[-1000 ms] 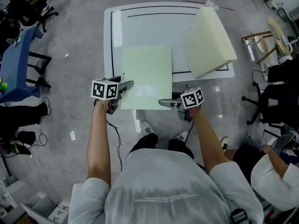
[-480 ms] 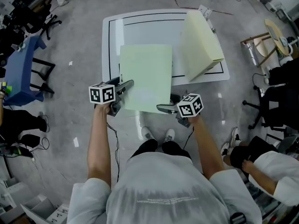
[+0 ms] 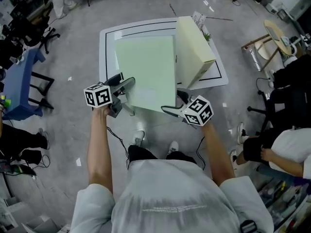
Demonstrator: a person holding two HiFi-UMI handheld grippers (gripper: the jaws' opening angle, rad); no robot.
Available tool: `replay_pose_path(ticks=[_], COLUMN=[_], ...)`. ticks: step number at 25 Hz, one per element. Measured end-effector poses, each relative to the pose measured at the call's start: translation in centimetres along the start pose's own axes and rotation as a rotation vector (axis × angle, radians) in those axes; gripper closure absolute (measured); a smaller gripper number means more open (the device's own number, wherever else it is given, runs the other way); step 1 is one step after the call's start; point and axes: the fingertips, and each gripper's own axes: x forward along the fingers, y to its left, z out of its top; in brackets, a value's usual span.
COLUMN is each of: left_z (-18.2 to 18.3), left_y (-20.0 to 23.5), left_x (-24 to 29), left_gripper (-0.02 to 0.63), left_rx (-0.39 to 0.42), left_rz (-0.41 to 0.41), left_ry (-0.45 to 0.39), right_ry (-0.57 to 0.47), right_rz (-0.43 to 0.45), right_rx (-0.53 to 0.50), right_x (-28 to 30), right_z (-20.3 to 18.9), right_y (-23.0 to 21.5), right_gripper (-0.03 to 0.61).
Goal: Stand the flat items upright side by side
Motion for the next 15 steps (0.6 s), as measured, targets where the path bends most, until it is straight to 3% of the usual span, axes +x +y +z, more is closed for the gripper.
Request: replay_pose_path(ticks=[8, 15], left_z=[4.0, 5.5], left_y=[0.7, 0.3], left_x=[3.9, 7.4], left_gripper=[0.252, 0.247], left_rx=[0.129, 0.248], left_rz=[-0.239, -0.444], left_ry=[0.091, 0.106], right_ry=[-0.034, -0.038], right_rz=[-0.283, -0.437], right_rx=[-0.057, -0.039], right_x=[1.5, 3.3], right_z=[1.3, 0.8], right_y=[-1.1, -1.7], right_gripper=[0.178, 0.176])
